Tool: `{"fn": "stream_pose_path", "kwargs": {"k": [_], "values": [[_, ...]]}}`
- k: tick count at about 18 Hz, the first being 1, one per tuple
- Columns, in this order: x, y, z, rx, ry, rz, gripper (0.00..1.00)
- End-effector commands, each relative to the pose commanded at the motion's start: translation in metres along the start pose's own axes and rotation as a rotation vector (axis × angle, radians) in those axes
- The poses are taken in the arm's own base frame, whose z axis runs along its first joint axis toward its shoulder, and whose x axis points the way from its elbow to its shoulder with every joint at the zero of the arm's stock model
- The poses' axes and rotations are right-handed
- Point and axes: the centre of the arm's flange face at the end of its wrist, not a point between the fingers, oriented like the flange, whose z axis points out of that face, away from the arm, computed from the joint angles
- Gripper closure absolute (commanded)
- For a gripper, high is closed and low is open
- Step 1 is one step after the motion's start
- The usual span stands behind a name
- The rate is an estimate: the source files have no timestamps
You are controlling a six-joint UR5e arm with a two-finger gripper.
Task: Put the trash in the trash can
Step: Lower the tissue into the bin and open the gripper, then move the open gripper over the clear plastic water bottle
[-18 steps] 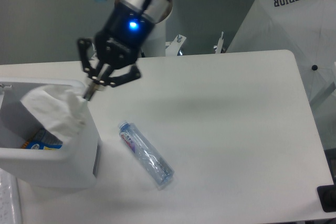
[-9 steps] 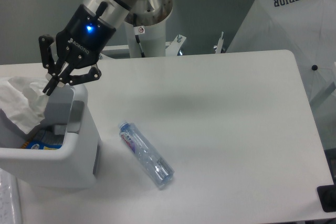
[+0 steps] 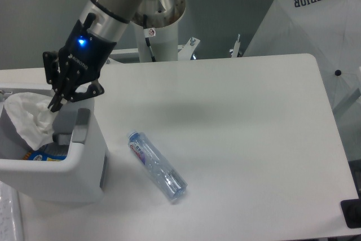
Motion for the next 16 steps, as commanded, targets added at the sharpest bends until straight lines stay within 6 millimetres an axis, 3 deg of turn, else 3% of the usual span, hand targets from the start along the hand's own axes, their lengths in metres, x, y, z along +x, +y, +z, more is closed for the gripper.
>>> {"fn": "stream_pose_path", "kwargs": {"k": [1, 3, 4, 6, 8, 11, 13, 16], "values": [[0.000, -0.001, 0.000, 0.001, -0.001, -0.002, 0.26], [0.000, -0.004, -0.004, 0.008, -0.005, -0.014, 0.07], [0.001, -0.007, -0.008, 0.013, -0.008, -0.072, 0.02], [0.000, -0.009, -0.013, 0.020, -0.016, -0.182, 0.01], [-0.013, -0.004, -0.020, 0.027, -0.033, -0.328, 0.01], [-0.045, 0.005, -0.046, 0.065, -0.085, -0.628, 0.00], [-0.070, 0.018, -0.061, 0.082, -0.119, -0.732, 0.00], [-0.103, 0.039, -0.057, 0.053, -0.166, -0.797, 0.00]]}}
